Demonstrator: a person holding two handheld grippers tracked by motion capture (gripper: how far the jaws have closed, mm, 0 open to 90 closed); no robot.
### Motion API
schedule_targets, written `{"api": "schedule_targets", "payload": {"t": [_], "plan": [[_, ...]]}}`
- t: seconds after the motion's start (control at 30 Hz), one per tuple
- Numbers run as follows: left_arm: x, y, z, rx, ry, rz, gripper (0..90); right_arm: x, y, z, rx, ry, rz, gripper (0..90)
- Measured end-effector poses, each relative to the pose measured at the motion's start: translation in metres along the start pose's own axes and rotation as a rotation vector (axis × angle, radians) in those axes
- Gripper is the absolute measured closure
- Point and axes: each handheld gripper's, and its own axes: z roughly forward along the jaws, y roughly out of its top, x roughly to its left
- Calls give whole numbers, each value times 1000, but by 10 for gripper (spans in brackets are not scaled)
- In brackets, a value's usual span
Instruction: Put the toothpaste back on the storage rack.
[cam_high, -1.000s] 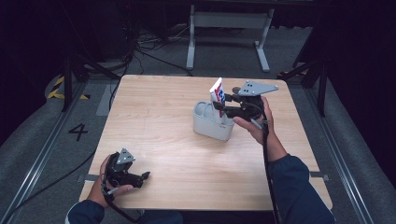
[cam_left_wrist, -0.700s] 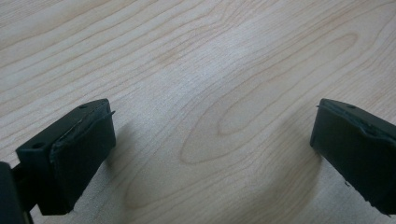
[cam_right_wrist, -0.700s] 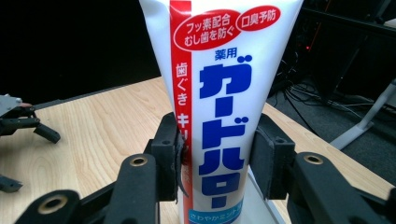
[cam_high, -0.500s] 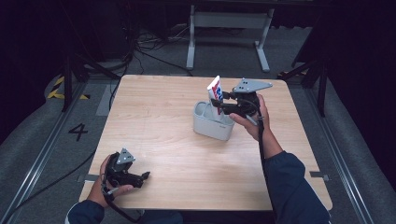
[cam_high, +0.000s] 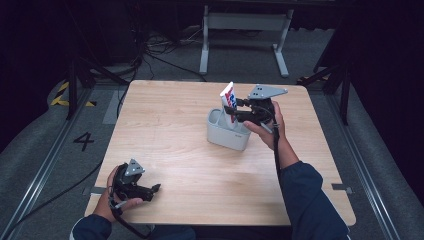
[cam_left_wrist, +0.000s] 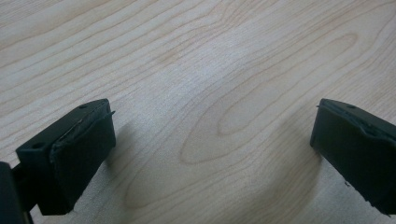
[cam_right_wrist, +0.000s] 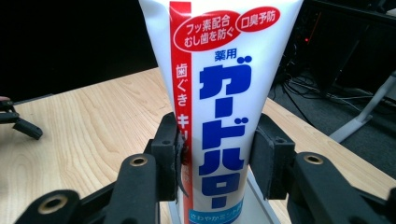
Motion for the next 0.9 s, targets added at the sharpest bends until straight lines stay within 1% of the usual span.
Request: {"api": "schedule_targets", "payload": {"t": [0.13,0.27,0.37,0.67,0.9], "plan": [[0,0,0,1,0,0,5,-2,-4,4,-3,6,6,590],[0,0,0,0,0,0,5,-2,-8,9,10,6,8,589],[0,0,0,1,0,0,5,-4,-13,11,9,8,28,589],[0,0,0,1,-1,0,5,-9,-26,10,27,4,38,584],[0,0,0,0,0,0,5,-10,-32,10,49,4,31,578]]}}
